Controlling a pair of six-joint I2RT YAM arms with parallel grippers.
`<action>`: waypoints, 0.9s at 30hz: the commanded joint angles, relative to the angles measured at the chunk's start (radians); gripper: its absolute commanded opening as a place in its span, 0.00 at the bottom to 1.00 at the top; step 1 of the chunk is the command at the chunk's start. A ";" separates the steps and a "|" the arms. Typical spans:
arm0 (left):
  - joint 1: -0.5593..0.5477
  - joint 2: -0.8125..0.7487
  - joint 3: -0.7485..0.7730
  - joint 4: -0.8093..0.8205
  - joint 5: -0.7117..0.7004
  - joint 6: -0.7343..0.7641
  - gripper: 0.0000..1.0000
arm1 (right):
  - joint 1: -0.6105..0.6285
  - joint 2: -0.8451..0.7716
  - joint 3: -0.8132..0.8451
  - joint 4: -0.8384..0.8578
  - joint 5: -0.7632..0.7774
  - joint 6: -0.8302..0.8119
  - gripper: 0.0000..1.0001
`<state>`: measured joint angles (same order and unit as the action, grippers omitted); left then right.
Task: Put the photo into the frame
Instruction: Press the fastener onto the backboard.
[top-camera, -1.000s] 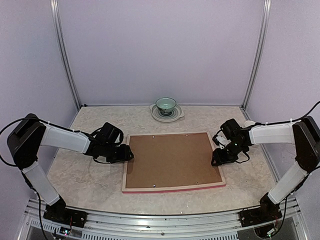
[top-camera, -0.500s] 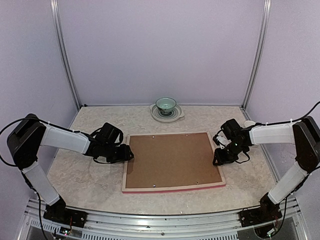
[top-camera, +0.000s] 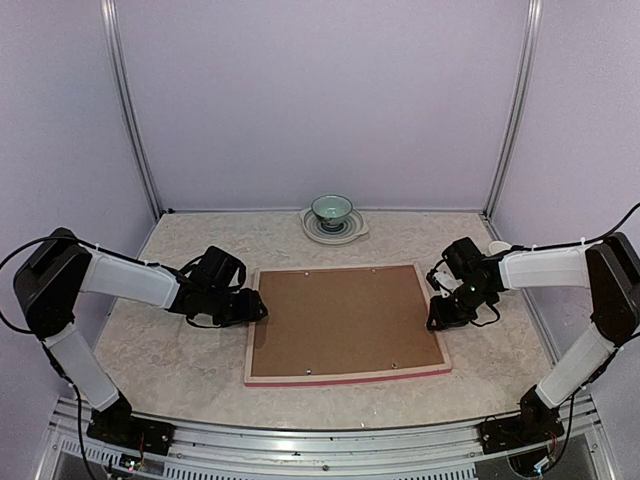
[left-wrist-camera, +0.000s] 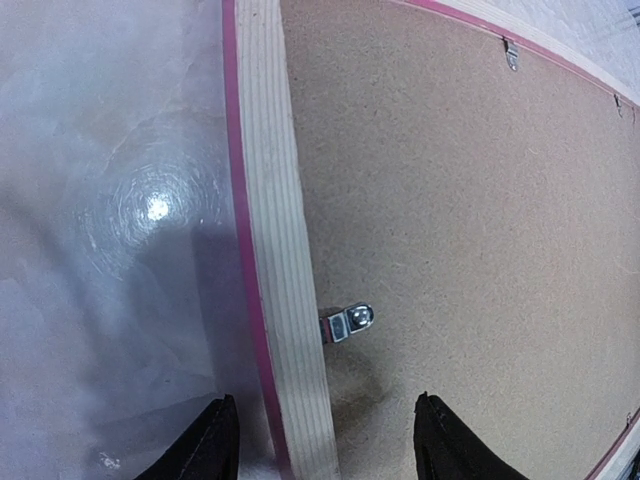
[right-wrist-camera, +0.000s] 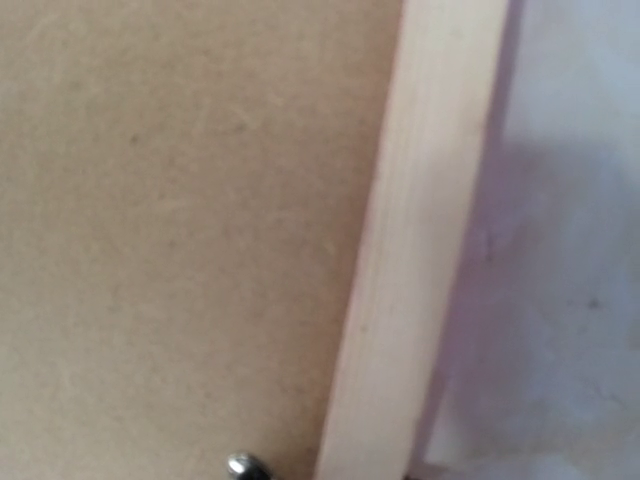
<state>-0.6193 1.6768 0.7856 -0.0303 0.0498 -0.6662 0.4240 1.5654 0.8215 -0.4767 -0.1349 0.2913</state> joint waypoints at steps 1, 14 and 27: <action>-0.010 0.008 -0.032 -0.046 0.020 -0.008 0.60 | -0.004 0.012 0.005 -0.001 0.033 -0.001 0.28; -0.010 0.011 -0.034 -0.040 0.023 -0.009 0.60 | -0.004 -0.017 0.012 -0.016 0.055 0.008 0.22; -0.010 -0.072 -0.037 -0.049 -0.020 -0.010 0.62 | -0.003 -0.105 0.051 -0.030 -0.002 0.004 0.75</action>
<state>-0.6201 1.6569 0.7670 -0.0273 0.0486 -0.6727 0.4240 1.5356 0.8257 -0.4942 -0.1238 0.2970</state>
